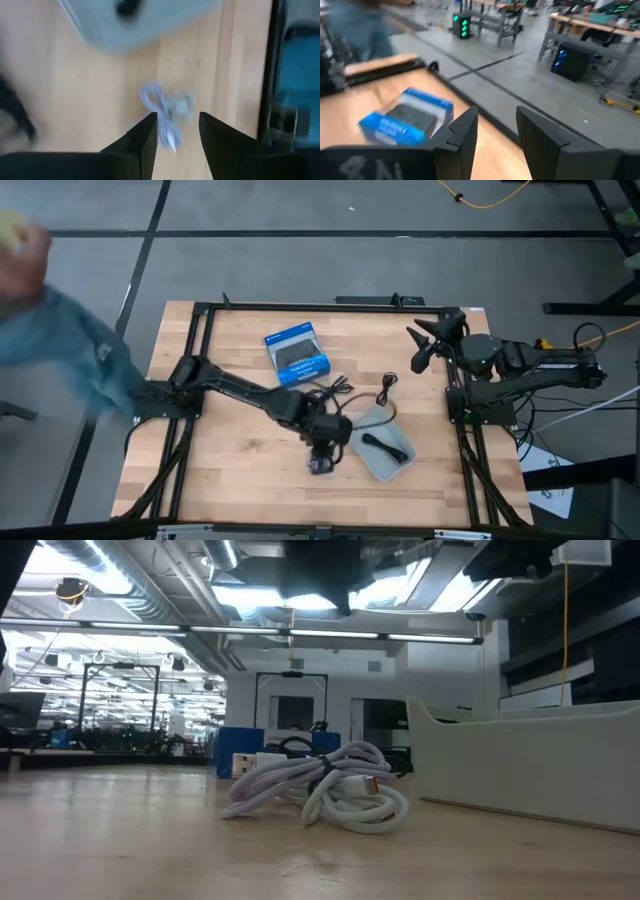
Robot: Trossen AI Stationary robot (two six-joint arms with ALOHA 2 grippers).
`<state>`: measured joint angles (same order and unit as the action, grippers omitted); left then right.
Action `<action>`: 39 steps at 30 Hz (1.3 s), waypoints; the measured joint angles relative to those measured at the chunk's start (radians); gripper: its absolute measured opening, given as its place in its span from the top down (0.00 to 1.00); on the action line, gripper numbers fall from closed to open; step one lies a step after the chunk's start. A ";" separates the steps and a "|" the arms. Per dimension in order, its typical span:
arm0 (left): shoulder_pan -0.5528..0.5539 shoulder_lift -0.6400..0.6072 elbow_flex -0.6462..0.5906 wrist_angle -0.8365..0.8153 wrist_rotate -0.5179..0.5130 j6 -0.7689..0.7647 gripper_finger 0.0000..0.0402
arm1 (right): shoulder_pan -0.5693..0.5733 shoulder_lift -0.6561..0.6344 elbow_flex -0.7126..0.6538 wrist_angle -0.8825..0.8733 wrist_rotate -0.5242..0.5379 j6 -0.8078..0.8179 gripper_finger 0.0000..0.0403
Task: Pick and place USB-C Cables
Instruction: Put the gray charger cable into the white bin
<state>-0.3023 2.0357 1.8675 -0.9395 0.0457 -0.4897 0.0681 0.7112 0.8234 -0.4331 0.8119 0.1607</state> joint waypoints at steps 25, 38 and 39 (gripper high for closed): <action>-0.021 0.155 -0.002 0.030 -0.105 -0.241 0.66 | 0.000 0.036 -0.001 -0.071 -0.099 0.019 0.65; -0.025 0.189 -0.001 0.017 -0.052 -0.272 0.66 | 0.000 0.036 -0.001 -0.085 -0.099 0.019 0.65; -0.025 0.189 -0.001 0.007 -0.051 -0.282 0.66 | 0.000 0.036 -0.001 -0.086 -0.099 0.019 0.65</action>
<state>-0.3275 2.2246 1.8664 -0.9326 -0.0051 -0.7721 0.0679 0.7467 0.8223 -0.5190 0.7128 0.1798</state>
